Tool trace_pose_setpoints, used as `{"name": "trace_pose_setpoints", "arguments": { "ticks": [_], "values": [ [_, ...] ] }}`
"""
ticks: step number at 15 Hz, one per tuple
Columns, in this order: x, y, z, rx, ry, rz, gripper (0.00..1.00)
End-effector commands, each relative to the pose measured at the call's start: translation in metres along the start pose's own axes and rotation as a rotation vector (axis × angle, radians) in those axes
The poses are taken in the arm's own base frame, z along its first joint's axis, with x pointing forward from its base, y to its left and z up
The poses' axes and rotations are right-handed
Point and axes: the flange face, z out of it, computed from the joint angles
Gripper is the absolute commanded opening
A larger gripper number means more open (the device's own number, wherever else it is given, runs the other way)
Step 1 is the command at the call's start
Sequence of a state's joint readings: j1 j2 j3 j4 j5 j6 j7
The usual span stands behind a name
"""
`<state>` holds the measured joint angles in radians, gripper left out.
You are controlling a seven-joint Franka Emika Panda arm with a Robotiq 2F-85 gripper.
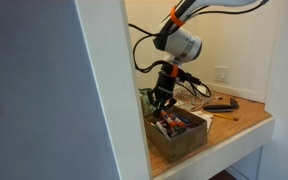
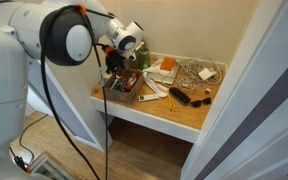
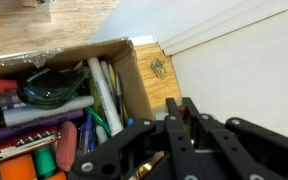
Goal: Remove two yellow pencils from the box and place them on the shelf.
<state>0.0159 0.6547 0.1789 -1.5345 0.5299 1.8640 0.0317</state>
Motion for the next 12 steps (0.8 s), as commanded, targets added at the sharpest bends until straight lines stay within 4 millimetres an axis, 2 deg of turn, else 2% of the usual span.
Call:
{"name": "trace_pose_setpoints", "arguments": {
  "ticks": [1, 7, 12],
  "values": [
    [-0.037, 0.007, -0.014, -0.055, -0.015, -0.002, 0.03],
    [-0.083, 0.036, -0.04, -0.109, 0.072, -0.011, 0.03],
    [-0.123, 0.046, -0.064, -0.222, 0.234, -0.115, 0.03]
  ]
}}
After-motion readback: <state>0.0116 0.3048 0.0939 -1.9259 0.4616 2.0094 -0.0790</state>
